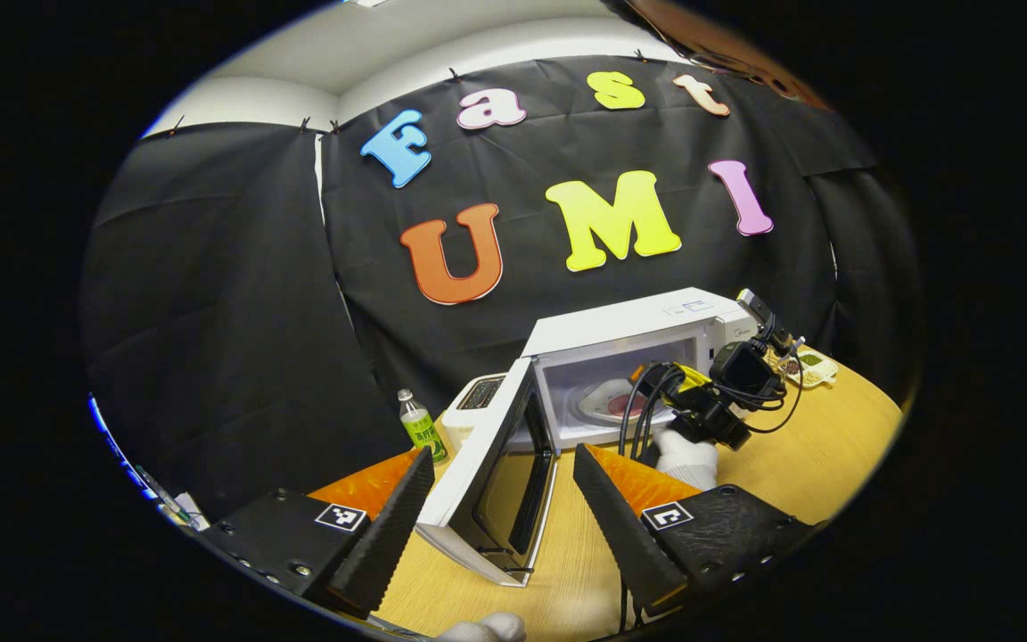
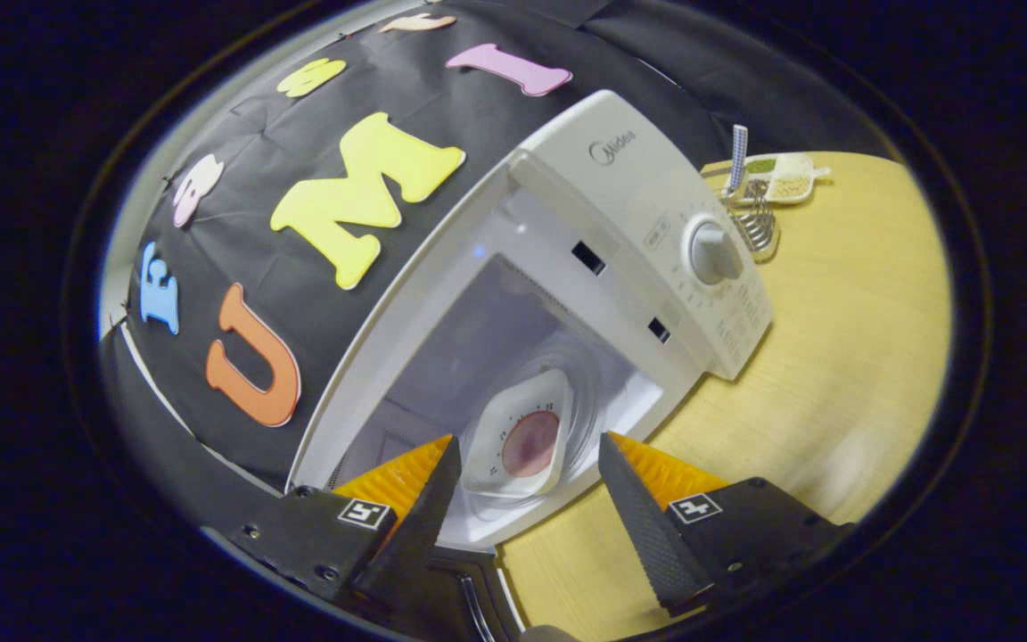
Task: Open the microwave oven with the left hand, put the food in, and close the microwave oven.
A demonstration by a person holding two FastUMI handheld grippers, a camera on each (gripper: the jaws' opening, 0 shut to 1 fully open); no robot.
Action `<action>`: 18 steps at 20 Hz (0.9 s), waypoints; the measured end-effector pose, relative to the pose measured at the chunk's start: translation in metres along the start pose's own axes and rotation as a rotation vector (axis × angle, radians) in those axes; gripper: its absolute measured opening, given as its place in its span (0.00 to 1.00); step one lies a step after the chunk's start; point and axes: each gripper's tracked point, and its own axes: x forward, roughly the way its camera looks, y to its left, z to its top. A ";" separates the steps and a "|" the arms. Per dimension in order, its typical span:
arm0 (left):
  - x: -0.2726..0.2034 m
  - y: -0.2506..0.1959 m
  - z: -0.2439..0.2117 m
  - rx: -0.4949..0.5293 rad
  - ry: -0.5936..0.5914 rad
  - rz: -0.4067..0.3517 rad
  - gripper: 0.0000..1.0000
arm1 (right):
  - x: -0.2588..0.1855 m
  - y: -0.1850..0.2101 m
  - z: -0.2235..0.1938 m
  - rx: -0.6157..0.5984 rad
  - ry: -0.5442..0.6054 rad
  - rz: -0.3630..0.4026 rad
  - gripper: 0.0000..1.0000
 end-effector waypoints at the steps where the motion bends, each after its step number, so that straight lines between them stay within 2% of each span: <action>1: -0.003 0.001 0.005 0.000 -0.008 0.002 0.96 | -0.007 0.001 0.010 -0.035 -0.003 0.013 0.99; 7: -0.015 0.006 0.018 -0.006 -0.032 0.024 0.96 | -0.059 -0.007 0.088 -0.281 -0.043 0.062 1.00; 13: -0.014 -0.004 0.035 -0.078 -0.057 -0.001 0.96 | -0.135 0.017 0.140 -0.537 -0.052 0.149 1.00; 14: -0.013 -0.006 0.039 -0.083 -0.067 -0.009 0.96 | -0.146 0.015 0.147 -0.579 -0.055 0.151 0.89; 15: -0.010 -0.009 0.043 -0.088 -0.078 -0.020 0.96 | -0.156 0.011 0.158 -0.618 -0.058 0.151 1.00; 18: -0.005 -0.022 0.057 -0.096 -0.108 -0.057 0.96 | -0.187 -0.011 0.193 -0.703 -0.082 0.129 1.00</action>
